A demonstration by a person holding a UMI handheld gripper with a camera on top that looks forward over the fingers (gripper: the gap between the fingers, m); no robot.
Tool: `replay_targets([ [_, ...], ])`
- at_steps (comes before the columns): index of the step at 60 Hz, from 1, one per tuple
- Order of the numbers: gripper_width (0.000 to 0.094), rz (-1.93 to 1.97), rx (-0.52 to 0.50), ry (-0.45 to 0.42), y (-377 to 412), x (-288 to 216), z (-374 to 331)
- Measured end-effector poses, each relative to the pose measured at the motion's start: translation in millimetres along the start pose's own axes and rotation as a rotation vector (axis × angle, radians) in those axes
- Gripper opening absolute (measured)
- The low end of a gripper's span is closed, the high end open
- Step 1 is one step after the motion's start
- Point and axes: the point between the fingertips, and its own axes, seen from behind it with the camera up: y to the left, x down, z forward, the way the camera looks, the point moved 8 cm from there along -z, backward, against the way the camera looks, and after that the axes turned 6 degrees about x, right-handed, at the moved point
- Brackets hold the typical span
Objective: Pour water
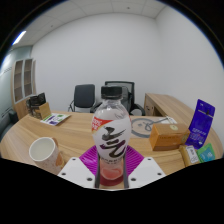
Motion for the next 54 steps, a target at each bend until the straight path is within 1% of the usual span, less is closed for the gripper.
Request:
replay_targets([
  [2,0.0320,0.001,0.002,-0.001,0,0,0],
  [5,0.0351,0.004,0.005,0.003,0,0,0],
  [10,0.0465,0.003,0.008,0.018,0,0,0],
  [13,0.0498,0.003,0.017,0.044,0,1,-3],
  [14,0.0525,0.004,0.021,0.055,-1,1,-4],
  [15,0.0566,0.006,0.028,0.065,-1,2,-5],
  [16,0.0629,0.009,0.032,0.073,-1,2,-7],
  [19,0.0879,0.020,0.037,0.087,-1,-1,-15],
  [21,0.0832,0.020,0.050,0.090,-1,-4,-22],
  [22,0.0825,0.018,0.059,0.093,-2,-6,-26],
  [25,0.0867,0.010,0.089,0.096,-2,-12,-40],
  [30,0.0854,0.014,0.116,0.121,2,-21,-71],
  [41,0.0858,0.041,0.174,0.174,25,-37,-158],
  [47,0.0856,0.056,0.209,0.185,41,-41,-202],
  [54,0.0860,0.077,0.225,0.187,59,-45,-243],
])
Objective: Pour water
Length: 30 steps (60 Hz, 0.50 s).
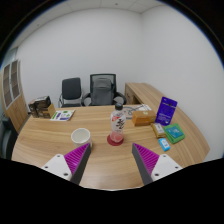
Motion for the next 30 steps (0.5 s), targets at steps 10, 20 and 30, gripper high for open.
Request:
replay_targets([
  [10,0.0859,-0.017,0.024,-0.024,8,5,-37],
  [20,0.0854,-0.019,0.028,-0.024,10,8,-49],
  [30,0.0856,-0.055,0.060,-0.043,4,3,-52],
])
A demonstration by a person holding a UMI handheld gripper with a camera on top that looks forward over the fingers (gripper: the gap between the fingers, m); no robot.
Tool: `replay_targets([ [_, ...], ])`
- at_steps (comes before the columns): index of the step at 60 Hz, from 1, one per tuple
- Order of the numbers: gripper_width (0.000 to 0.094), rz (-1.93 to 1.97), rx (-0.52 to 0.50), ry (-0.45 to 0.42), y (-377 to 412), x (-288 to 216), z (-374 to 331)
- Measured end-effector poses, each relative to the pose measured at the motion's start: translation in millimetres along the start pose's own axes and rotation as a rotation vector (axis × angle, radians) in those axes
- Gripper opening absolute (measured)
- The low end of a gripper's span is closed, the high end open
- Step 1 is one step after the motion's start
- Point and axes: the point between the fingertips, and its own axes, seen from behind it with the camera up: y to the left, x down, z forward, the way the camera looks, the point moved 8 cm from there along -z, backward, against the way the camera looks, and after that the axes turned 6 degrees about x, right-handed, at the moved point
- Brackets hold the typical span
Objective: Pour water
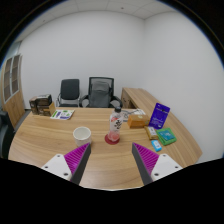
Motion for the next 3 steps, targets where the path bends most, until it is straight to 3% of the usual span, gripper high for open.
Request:
replay_targets([
  [3,0.0853,0.002,-0.005,0.000,1.9,-0.4,-0.3],
])
